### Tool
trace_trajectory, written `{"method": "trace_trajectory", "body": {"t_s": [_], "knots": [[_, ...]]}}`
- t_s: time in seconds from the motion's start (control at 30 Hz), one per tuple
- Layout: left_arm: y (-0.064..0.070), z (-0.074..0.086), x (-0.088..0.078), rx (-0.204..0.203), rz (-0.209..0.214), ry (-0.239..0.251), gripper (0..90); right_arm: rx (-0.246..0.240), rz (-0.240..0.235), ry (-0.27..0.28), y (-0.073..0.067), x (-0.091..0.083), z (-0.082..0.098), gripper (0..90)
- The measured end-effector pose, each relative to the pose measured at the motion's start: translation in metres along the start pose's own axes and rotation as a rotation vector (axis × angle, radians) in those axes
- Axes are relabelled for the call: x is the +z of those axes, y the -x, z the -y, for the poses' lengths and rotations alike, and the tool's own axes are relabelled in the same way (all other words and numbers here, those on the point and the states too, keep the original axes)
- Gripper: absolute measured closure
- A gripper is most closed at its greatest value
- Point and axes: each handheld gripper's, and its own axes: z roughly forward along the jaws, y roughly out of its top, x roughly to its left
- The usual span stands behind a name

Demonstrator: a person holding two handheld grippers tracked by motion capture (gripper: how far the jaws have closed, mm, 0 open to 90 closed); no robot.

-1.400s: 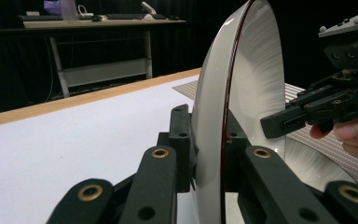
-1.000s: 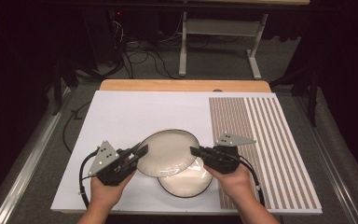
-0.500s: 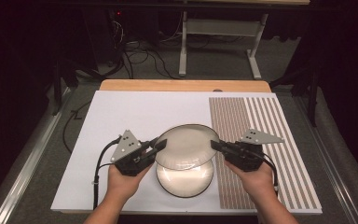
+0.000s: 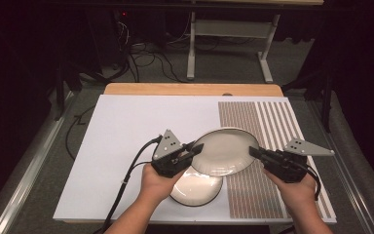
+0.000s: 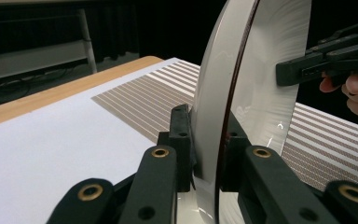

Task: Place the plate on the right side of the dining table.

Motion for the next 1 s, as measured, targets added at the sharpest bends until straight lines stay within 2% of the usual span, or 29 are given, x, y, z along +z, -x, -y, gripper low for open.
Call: {"method": "trace_trajectory", "body": {"t_s": [0.23, 0.33, 0.47, 0.63, 0.7, 1.0], "knots": [[0.01, -0.004, 0.025, 0.017, 0.02, -0.039, 80.1, 0.026, 0.042, -0.005, 0.015, -0.015, 0.01, 86.9], [0.013, -0.005, 0.035, 0.019, 0.033, -0.045, 80.0, 0.022, 0.062, -0.006, 0.021, -0.022, 0.013, 86.9], [0.018, -0.006, 0.048, 0.019, 0.049, -0.055, 79.9, 0.043, 0.086, 0.0, 0.027, -0.032, 0.018, 87.0], [0.022, -0.008, 0.062, 0.012, 0.062, -0.063, 79.7, 0.047, 0.12, 0.008, 0.036, -0.041, 0.023, 86.9], [0.024, -0.009, 0.073, 0.011, 0.072, -0.077, 79.4, 0.053, 0.134, 0.01, 0.039, -0.045, 0.025, 87.0], [0.028, -0.009, 0.104, -0.001, 0.081, -0.126, 78.5, 0.093, 0.182, -0.004, 0.057, -0.053, 0.038, 87.1]]}}
